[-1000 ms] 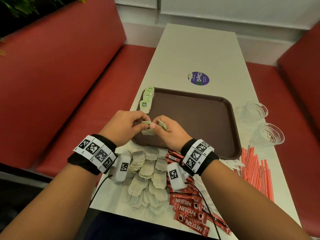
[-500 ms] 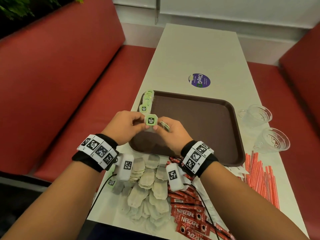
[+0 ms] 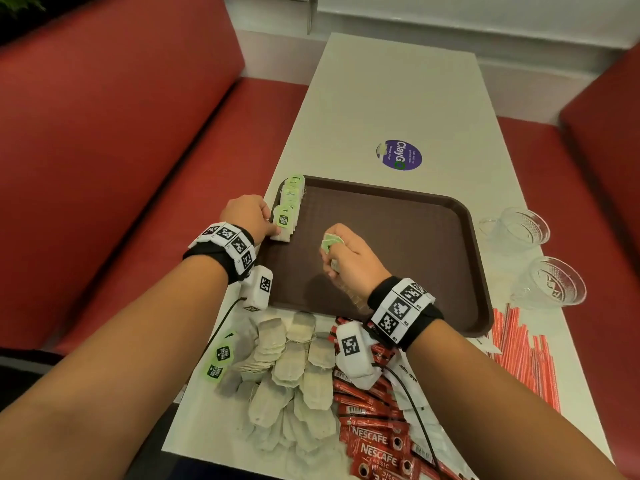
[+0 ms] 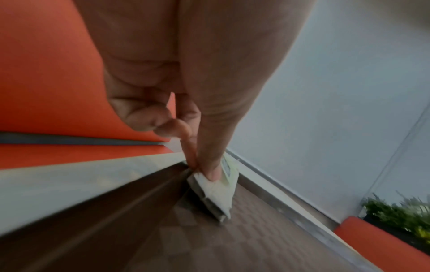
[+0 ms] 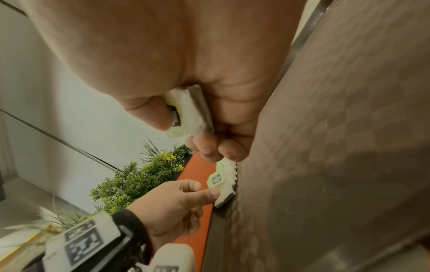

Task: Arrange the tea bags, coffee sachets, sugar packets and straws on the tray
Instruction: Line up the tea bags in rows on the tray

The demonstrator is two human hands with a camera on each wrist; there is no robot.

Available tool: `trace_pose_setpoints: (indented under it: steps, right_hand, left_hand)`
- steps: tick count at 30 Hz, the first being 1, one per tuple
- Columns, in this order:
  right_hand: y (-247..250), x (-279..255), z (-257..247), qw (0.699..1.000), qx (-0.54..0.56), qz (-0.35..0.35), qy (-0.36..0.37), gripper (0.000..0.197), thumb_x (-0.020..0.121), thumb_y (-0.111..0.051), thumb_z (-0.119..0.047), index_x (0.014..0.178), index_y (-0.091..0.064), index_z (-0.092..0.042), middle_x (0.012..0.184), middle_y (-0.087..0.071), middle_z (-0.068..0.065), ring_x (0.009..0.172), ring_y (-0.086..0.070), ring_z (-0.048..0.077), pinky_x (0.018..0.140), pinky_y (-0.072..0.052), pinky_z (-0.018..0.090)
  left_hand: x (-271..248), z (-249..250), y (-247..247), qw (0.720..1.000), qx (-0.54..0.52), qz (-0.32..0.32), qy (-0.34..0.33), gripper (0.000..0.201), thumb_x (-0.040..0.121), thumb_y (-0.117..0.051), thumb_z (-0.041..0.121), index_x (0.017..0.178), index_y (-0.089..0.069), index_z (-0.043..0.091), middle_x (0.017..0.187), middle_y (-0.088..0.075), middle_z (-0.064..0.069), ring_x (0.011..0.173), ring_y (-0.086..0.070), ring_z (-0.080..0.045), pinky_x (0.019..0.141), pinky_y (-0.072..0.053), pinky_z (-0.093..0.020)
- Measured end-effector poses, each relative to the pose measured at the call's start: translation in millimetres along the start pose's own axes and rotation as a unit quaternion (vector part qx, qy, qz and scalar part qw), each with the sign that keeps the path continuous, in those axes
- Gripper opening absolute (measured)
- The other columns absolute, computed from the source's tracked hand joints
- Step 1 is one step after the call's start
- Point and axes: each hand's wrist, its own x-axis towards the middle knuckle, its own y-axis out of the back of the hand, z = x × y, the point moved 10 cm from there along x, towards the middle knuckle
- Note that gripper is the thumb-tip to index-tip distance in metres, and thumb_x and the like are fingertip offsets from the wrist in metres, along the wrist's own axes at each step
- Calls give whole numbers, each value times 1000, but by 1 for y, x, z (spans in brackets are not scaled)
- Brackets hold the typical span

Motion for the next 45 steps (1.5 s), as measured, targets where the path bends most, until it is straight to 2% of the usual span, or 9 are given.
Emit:
trace_pose_setpoints:
  steps: [8, 11, 16, 23, 29, 32, 35, 41, 45]
  right_hand:
    - [4, 3, -2, 999, -26, 10, 29, 14, 93, -41, -11, 84, -49, -17, 62, -46, -2, 54, -41, 16, 47, -34, 22]
    - [8, 4, -5, 999, -24, 15, 31, 16, 90, -40, -2, 85, -50, -14, 61, -47, -1, 56, -42, 18, 48, -36, 23]
    - [10, 7, -3, 999, -39, 12, 26, 16, 89, -41, -4, 84, -50, -16, 63, -48, 0, 59, -45, 21, 50, -37, 25]
    - [19, 10, -1, 995, -86, 30, 48, 9, 87, -47, -19, 83, -51, -25, 58, -57, 3, 60, -54, 23, 65, -47, 42]
    - [27, 11, -6, 991, -108, 55, 63, 10, 94, -51, -22, 89, -55, -29, 62, -62, 5, 57, -58, 19, 62, -51, 46]
    - [27, 10, -5, 992, -103, 51, 60, 9, 96, -52, -27, 91, -56, -32, 63, -61, 7, 55, -56, 16, 60, -47, 37]
    - [25, 10, -4, 992, -101, 47, 54, 6, 98, -56, -25, 95, -60, -29, 66, -64, 8, 60, -60, 17, 65, -54, 43]
    - [20, 5, -3, 997, -50, 54, 26, 5, 94, -67, -13, 96, -65, -10, 86, -71, 16, 78, -73, 22, 78, -61, 46]
    - [21, 5, -1, 997, -45, 57, 19, 8, 92, -71, -17, 95, -66, -11, 91, -72, 16, 81, -75, 25, 79, -60, 52]
  left_hand:
    - [3, 22, 0, 997, 61, -17, -43, 6, 87, -66, 21, 82, -68, 21, 91, -69, -2, 90, -65, -25, 77, -54, -34]
    - [8, 42, 6, 995, 80, 24, -61, 21, 92, -53, 27, 95, -68, 14, 95, -69, -9, 89, -64, -32, 76, -54, -36]
    - [16, 61, -14, 983, 176, -17, -55, 49, 87, -61, 59, 99, -60, 11, 98, -63, -9, 94, -63, -30, 66, -42, -31]
    - [23, 73, -18, 980, 188, -33, -60, 38, 88, -66, 36, 113, -60, 8, 109, -66, -12, 98, -64, -30, 69, -44, -31]
    - [14, 67, -7, 983, 160, -20, -91, 48, 86, -67, 55, 106, -60, 11, 103, -65, -8, 95, -62, -28, 73, -49, -34]
    - [0, 52, -19, 977, 157, -106, -102, 42, 75, -82, 48, 99, -62, 20, 98, -62, 1, 92, -59, -21, 77, -50, -33]
    - [-9, 39, -33, 963, 187, -168, -97, 39, 70, -88, 36, 96, -64, 20, 96, -64, 2, 89, -59, -20, 75, -49, -32]
    - [-7, 41, -26, 969, 179, -135, -101, 25, 78, -82, 31, 95, -66, 22, 101, -65, 1, 93, -59, -20, 77, -48, -31]
    - [-18, 51, -6, 977, 130, -97, -138, 25, 87, -67, 50, 89, -62, 26, 93, -65, 3, 87, -60, -18, 74, -47, -32]
